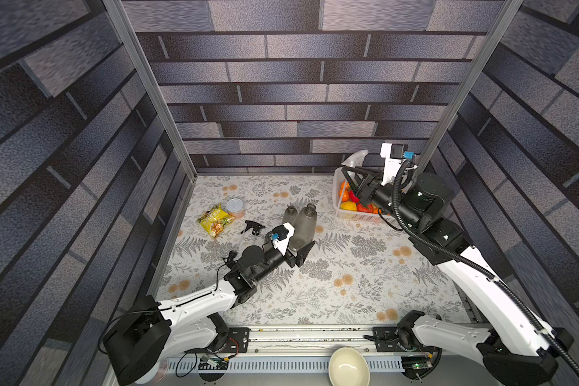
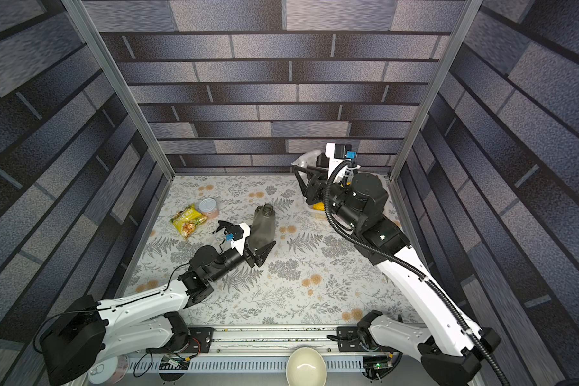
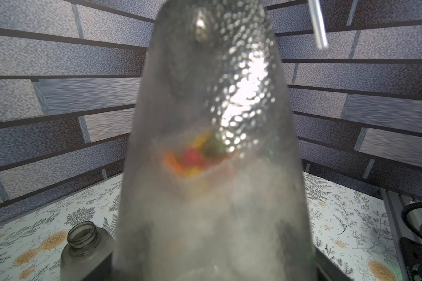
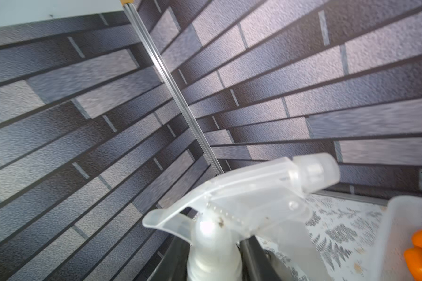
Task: Attach spray nozzles to spray bottles
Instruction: Pick up the spray nozzle from the center of the board, then insert the spray nozzle into the spray bottle.
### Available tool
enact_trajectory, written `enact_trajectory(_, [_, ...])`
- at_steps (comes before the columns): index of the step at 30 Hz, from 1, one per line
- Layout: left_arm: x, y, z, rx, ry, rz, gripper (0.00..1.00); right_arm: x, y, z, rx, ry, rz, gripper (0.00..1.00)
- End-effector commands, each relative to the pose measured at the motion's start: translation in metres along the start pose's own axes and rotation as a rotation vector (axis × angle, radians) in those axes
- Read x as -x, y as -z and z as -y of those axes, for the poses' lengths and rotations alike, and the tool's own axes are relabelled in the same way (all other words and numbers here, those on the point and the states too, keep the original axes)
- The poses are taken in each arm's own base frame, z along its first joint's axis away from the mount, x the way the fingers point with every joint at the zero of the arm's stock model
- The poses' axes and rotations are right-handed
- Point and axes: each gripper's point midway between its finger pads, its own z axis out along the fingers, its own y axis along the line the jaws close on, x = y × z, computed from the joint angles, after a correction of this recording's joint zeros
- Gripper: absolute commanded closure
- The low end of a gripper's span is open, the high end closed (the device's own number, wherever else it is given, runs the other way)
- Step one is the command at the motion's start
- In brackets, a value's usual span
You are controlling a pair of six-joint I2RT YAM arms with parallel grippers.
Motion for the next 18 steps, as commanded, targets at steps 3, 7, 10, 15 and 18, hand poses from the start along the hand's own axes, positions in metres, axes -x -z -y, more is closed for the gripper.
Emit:
enact_trajectory(3, [0.025,-0.002,0.014,-0.057,0.026,0.104,0.15,0.033,-0.005,-0.042,0.146,0.063,0.123,0.69])
enact_trajectory(7, [0.025,-0.005,0.019,-0.076,0.038,0.112,0.15,0.042,-0.011,-0.055,0.188,0.068,0.163,0.69])
enact_trajectory(10, [0.029,-0.005,0.022,-0.090,0.053,0.127,0.15,0.043,-0.016,-0.058,0.190,0.091,0.180,0.69])
enact_trajectory(15, [0.032,-0.005,0.022,-0.092,0.053,0.129,0.15,0.037,-0.025,-0.057,0.195,0.097,0.176,0.69])
enact_trajectory(18, [0.035,-0.005,0.019,-0.081,0.060,0.142,0.15,0.024,-0.031,-0.057,0.204,0.093,0.146,0.69])
